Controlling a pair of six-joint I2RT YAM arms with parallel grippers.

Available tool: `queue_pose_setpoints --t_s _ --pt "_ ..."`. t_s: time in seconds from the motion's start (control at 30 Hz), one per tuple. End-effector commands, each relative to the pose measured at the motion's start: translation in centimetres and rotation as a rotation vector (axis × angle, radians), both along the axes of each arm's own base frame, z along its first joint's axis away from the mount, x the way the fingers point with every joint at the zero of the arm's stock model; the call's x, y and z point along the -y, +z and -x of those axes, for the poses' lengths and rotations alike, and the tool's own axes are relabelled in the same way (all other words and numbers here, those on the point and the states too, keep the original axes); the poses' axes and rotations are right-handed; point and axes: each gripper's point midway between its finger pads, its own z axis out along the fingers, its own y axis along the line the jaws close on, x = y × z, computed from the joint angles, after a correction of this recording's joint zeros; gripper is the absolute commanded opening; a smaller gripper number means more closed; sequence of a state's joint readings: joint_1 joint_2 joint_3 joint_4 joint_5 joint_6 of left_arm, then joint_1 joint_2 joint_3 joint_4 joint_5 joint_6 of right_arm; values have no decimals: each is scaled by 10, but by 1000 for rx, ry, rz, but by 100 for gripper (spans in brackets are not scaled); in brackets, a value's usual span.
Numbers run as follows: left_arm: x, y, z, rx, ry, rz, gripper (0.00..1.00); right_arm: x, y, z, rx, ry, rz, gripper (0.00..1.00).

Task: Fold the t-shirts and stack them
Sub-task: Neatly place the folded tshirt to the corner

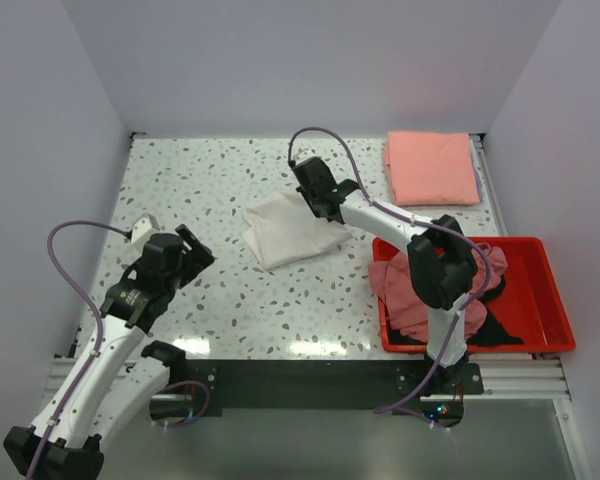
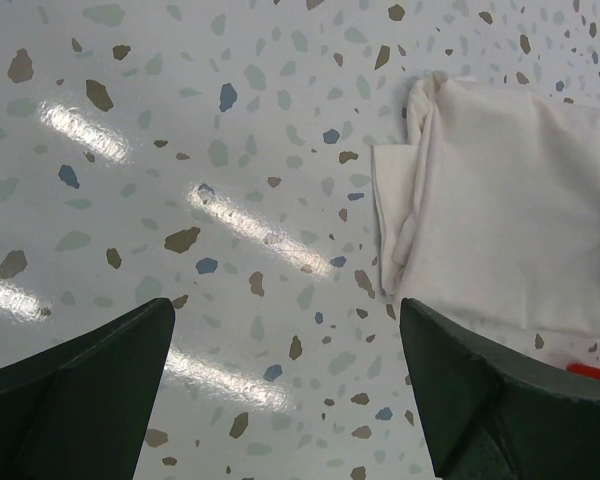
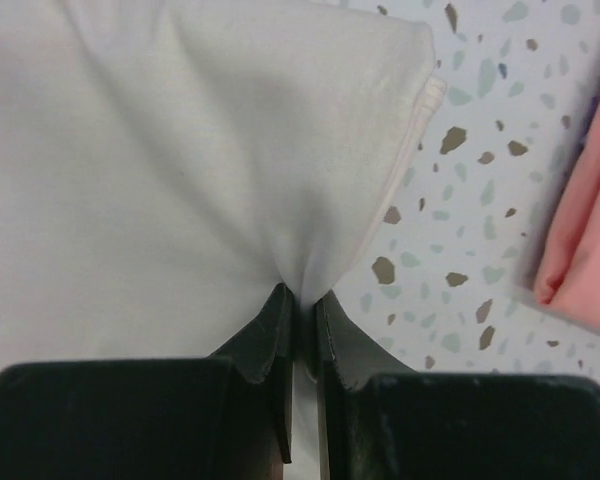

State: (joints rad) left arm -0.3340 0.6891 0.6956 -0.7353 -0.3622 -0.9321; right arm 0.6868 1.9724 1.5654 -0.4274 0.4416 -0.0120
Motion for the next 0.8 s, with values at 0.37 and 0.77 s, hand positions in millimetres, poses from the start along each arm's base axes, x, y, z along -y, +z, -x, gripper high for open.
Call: queue_pose_setpoints --t_s 0.37,0.77 --pt "-9 -1 1 1 42 -17 100 117 79 -80 185 -93 195 0" --pt "-20 11 5 36 108 -24 100 183 122 -114 246 -130 281 0"
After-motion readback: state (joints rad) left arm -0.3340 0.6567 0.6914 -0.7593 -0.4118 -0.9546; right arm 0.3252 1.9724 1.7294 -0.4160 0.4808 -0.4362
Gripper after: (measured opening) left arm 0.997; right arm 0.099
